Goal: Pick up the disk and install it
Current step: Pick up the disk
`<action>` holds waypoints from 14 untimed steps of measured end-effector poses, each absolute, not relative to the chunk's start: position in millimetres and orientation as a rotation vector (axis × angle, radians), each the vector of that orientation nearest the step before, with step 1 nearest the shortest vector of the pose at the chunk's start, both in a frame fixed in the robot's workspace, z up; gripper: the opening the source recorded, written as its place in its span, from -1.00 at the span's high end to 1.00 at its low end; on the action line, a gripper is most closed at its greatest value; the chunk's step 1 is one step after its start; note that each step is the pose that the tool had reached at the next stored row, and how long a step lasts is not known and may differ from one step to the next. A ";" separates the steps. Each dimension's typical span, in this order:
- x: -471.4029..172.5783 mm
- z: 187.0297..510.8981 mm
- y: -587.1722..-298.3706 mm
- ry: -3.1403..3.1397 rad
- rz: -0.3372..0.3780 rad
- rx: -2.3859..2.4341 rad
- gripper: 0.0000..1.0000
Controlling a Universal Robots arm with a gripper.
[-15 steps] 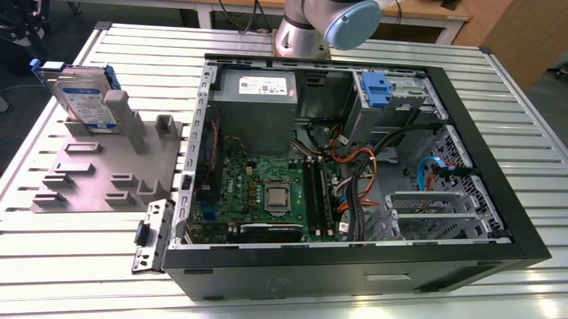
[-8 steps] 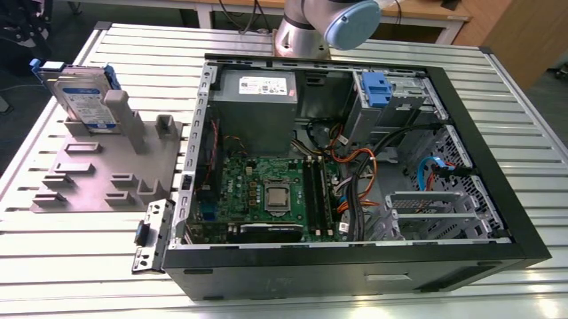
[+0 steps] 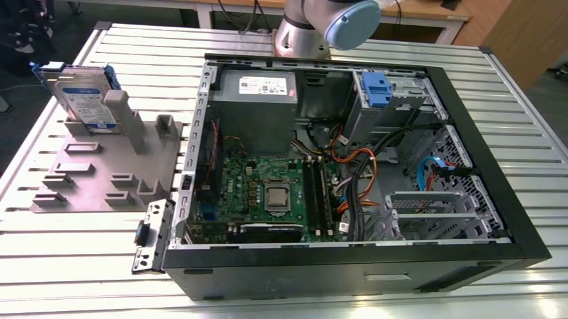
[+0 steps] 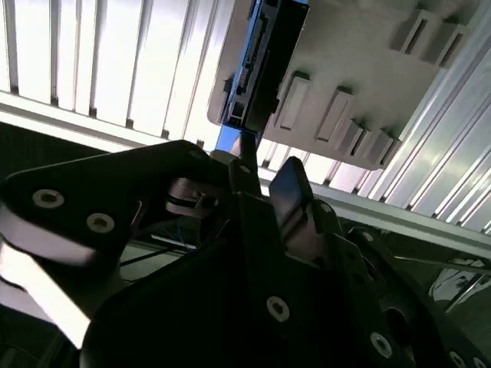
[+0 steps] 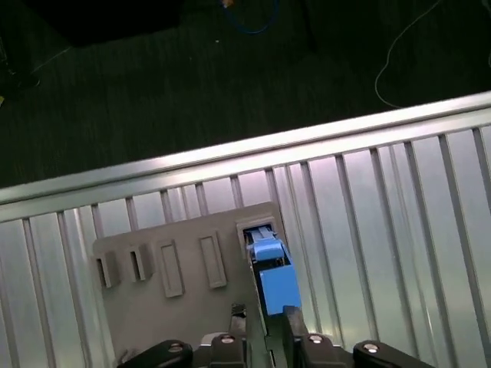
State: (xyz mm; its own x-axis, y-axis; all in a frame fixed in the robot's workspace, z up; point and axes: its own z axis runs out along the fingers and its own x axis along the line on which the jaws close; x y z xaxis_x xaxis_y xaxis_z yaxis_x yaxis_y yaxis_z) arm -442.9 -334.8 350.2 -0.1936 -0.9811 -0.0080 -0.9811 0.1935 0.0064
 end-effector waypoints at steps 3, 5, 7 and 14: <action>-443.6 346.7 -334.8 2.381 0.016 -2.047 0.18; -446.8 343.1 -333.5 2.378 0.016 -2.051 0.07; -450.3 339.5 -332.2 2.377 0.016 -2.051 -0.17; -451.3 328.9 -331.3 2.301 0.018 -2.135 -0.29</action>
